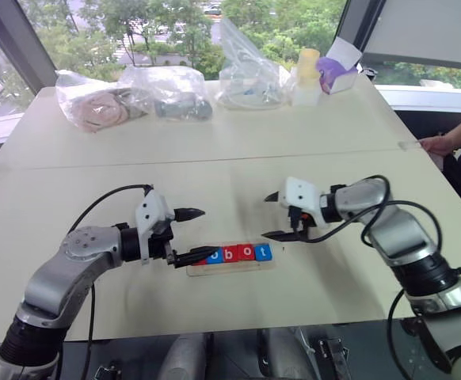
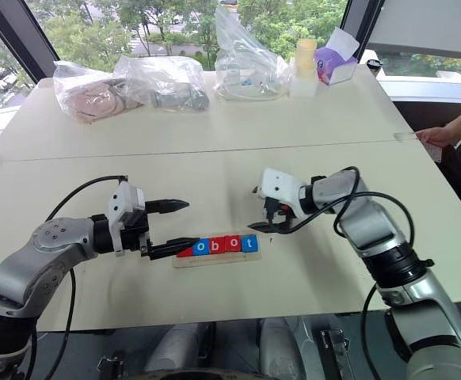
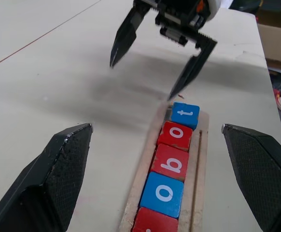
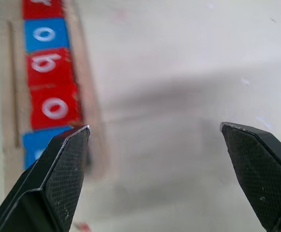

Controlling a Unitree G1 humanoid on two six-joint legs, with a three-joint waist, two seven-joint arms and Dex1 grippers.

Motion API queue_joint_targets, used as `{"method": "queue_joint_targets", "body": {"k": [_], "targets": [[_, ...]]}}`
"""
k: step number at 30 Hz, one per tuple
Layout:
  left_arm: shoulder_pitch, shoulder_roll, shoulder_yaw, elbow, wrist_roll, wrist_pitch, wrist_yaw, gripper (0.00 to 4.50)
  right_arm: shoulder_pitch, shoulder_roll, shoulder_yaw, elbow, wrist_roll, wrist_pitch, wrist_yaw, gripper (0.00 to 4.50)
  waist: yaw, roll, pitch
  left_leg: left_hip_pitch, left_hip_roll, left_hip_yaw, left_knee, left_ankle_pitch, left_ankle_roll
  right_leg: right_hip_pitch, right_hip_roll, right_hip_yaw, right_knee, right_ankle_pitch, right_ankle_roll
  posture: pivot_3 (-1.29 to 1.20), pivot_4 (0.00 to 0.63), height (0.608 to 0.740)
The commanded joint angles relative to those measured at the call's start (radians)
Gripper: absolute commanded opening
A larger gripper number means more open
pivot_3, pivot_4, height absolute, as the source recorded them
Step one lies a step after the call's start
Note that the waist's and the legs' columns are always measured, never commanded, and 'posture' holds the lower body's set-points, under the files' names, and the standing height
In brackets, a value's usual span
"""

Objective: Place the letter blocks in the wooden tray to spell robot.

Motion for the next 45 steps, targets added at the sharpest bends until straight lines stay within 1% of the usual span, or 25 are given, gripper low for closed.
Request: {"method": "queue_joint_targets", "body": {"k": [1,4,8,18,26,34,37,42,45], "targets": [[-0.007,0.002,0.009,-0.026,-0.005,-0.009,-0.001,4.5,0.066,-0.061,-0.044,-0.127,0.063,0.045,0.045,4.45,0.001,0.0,0.0,0.0,0.0,0.0,0.0,0.0,0.0,0.0,0.0,0.0,0.0,0.0,0.0,0.0,0.15,0.74],[-0.008,0.001,0.008,-0.024,-0.005,-0.011,-0.001,4.5,0.12,-0.095,-0.051,-0.2,0.106,0.088,0.064,4.45,-0.002,0.0,0.0,0.0,0.0,0.0,0.0,0.0,0.0,0.0,0.0,0.0,0.0,0.0,0.0,0.0,0.15,0.74],[-0.009,0.0,0.006,-0.02,-0.004,-0.013,-0.003,4.5,0.155,-0.098,-0.044,-0.235,0.119,0.111,0.045,4.45,-0.004,0.0,0.0,0.0,0.001,0.0,0.0,0.0,0.0,0.0,0.0,0.0,0.0,0.0,0.0,0.0,0.15,0.74],[-0.005,0.003,0.007,-0.031,-0.012,-0.007,-0.007,4.5,0.145,-0.056,0.016,-0.157,0.064,0.059,-0.013,4.45,-0.001,0.0,0.0,0.0,0.001,0.0,0.001,0.0,0.0,0.0,0.0,0.0,0.0,0.0,-0.001,0.0,0.15,0.74],[0.001,0.003,0.011,-0.038,-0.013,-0.003,0.001,4.5,0.108,-0.016,0.029,-0.089,0.044,0.028,-0.035,4.45,-0.002,0.0,0.0,0.0,0.001,0.0,0.001,0.0,0.0,0.0,0.0,0.0,0.0,0.0,-0.001,0.0,0.15,0.74],[0.004,0.003,0.011,-0.043,-0.015,-0.002,0.004,4.5,0.104,-0.011,0.032,-0.104,0.052,0.038,-0.028,4.45,-0.001,0.0,0.0,0.0,0.0,0.0,0.001,0.0,0.0,0.0,0.0,0.0,0.0,0.0,0.0,0.0,0.15,0.74],[0.004,0.007,0.013,-0.045,-0.018,0.0,0.0,4.5,0.123,-0.031,0.018,-0.141,0.073,0.059,-0.011,4.45,-0.001,0.0,0.0,0.0,0.0,0.0,0.001,0.0,0.0,0.0,0.0,0.0,0.0,0.0,-0.001,0.0,0.15,0.74],[0.029,0.04,0.041,-0.062,-0.043,0.016,-0.022,4.5,0.156,-0.095,-0.068,-0.215,0.152,0.128,0.015,4.45,-0.001,0.0,0.0,0.0,0.0,0.0,0.001,0.0,0.0,0.0,0.0,0.0,0.0,0.0,-0.001,0.0,0.15,0.74],[0.041,0.056,0.049,-0.066,-0.049,0.018,-0.026,4.5,0.16,-0.107,-0.106,-0.202,0.166,0.131,-0.006,4.45,-0.002,0.0,0.0,0.0,0.001,0.0,0.001,0.0,0.0,0.0,0.0,0.0,0.0,0.0,-0.001,0.0,0.15,0.74]]}}
